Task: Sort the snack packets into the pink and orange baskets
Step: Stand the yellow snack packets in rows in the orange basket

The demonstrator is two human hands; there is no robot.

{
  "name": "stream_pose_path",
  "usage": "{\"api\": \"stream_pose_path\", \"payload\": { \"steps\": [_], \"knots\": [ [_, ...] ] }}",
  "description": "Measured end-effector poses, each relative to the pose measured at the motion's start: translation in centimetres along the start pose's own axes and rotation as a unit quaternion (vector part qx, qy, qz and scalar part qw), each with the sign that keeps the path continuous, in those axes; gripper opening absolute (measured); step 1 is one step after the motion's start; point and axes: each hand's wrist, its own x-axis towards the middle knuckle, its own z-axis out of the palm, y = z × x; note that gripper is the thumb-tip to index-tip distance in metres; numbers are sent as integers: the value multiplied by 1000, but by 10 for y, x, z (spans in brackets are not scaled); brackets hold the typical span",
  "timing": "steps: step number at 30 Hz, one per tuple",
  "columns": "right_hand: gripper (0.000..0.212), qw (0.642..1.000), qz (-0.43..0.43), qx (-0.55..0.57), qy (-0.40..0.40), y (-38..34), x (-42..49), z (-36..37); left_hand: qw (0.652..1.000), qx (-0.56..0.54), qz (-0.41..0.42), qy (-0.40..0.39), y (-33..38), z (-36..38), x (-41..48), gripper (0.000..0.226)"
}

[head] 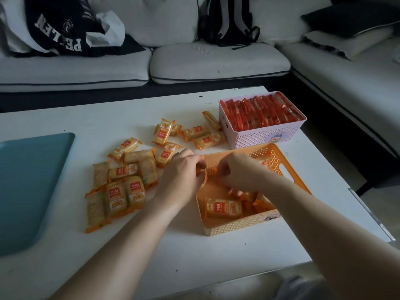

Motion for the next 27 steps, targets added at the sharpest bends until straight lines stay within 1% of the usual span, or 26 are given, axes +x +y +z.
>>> {"api": "stream_pose_path", "payload": {
  "steps": [1,2,3,5,8,10,12,13,15,16,18,22,23,25,27],
  "knots": [
    [10,997,-11,-49,-63,0,-4,6,1000,15,-6,9,1,1,0,14],
    [9,988,-21,-106,-107,-2,-6,12,999,37,-11,17,3,1,-1,14],
    [9,978,-30,-160,-128,-4,-8,18,998,58,-20,19,5,1,-1,16],
    [13,965,-51,-226,-120,-7,-11,28,995,83,-50,-4,8,-2,-2,22],
    [33,967,-50,-234,-90,-8,-13,37,992,95,-70,-40,10,-4,-1,31],
    [34,972,-55,-213,-82,-6,-13,33,993,75,-76,-44,9,-5,0,32],
    [31,983,-48,-163,-68,-2,-10,21,995,46,-80,-42,6,-7,1,31],
    [30,990,-42,-130,-48,-1,-9,13,996,35,-78,-40,5,-7,2,31],
    [32,998,-28,-54,25,4,-5,2,996,29,-72,-39,5,-9,2,34],
    [33,998,-20,-18,60,7,-3,1,996,31,-69,-37,6,-10,1,36],
    [33,994,-17,32,104,8,2,6,996,35,-70,-33,8,-11,0,41],
    [36,984,-57,58,156,2,10,25,996,51,-63,-42,9,-13,1,53],
    [39,982,-58,67,169,1,11,28,995,68,-50,-46,9,-14,1,58],
    [42,975,-36,89,201,1,12,31,993,110,-14,-43,8,-15,0,67],
    [36,970,-9,104,219,4,14,35,991,129,27,-28,7,-14,-1,68]
  ]
}}
